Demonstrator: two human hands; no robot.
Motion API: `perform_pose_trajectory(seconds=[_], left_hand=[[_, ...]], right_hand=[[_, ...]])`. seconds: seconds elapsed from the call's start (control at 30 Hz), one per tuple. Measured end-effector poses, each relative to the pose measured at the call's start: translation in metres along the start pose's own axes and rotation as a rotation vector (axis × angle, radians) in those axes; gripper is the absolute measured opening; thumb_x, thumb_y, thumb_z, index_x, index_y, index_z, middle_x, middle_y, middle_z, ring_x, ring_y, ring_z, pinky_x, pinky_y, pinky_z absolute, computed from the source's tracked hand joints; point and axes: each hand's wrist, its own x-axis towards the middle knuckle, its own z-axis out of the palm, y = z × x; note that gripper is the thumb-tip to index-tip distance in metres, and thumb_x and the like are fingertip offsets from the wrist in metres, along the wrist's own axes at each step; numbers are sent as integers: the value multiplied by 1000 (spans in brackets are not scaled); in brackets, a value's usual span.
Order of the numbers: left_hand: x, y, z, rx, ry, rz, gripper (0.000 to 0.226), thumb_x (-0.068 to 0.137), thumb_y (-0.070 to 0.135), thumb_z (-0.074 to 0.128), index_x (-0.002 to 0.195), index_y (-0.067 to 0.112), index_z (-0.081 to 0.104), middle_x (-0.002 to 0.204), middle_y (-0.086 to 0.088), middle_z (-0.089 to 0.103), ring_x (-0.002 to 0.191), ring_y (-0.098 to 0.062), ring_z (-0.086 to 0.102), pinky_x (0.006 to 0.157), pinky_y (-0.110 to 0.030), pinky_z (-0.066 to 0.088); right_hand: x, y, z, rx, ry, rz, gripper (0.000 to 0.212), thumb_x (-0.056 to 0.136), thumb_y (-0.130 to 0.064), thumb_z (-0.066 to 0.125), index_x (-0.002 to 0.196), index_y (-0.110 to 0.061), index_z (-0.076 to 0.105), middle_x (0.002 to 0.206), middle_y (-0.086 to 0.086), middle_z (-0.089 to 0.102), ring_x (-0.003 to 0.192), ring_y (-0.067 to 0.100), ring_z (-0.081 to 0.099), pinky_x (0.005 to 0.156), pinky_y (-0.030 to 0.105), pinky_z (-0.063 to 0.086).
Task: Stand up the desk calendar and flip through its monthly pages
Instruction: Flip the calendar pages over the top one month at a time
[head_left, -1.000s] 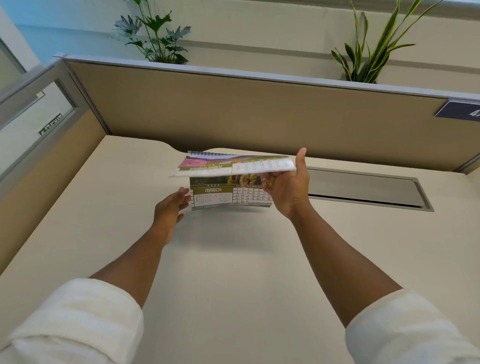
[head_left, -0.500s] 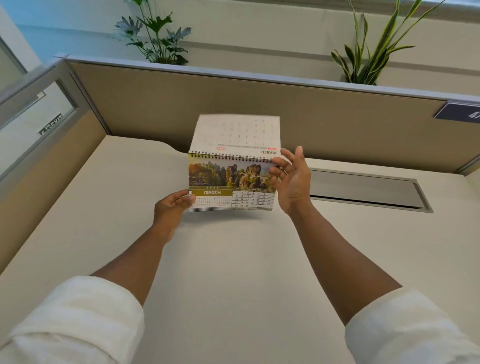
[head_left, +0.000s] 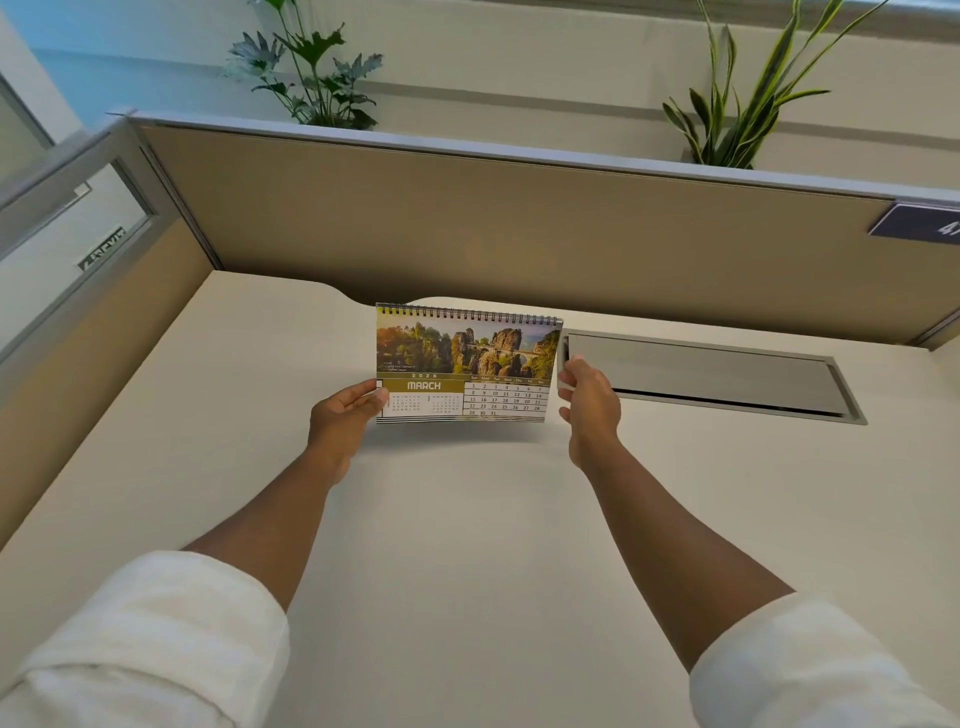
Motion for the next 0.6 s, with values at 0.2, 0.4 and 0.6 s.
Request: perform_pose_trajectory(seconds=[0.2,0.4,0.6], left_hand=[[-1,0,-2,1,-17,-9,35,88,21,69,123,19,64,107,1,68,94,-12,60,86,-27,43],[0,-2,-3,2,-15,-16,34,87,22,69,121,20,64,104,2,69,89,-8,61,83,-26,43],[-1,-2,-2,11,-10,-4,31,87,23,70,118,22,65,102,3,69,85,-1,61,80,-24,44]], right_hand=[[1,9,-2,-28,-16,42,36,99,-46,43,102,-17,65,94,-7,67,87,11,58,76,33,42],[2,12,-2,-42,-38,51,38,100,-45,42,103,-16,65,92,-6,66,85,10,59,72,29,43],[0,11,-3,-70,-57,41,39,98,-50,42,86,-19,63,90,-1,69,85,15,62,65,27,44]])
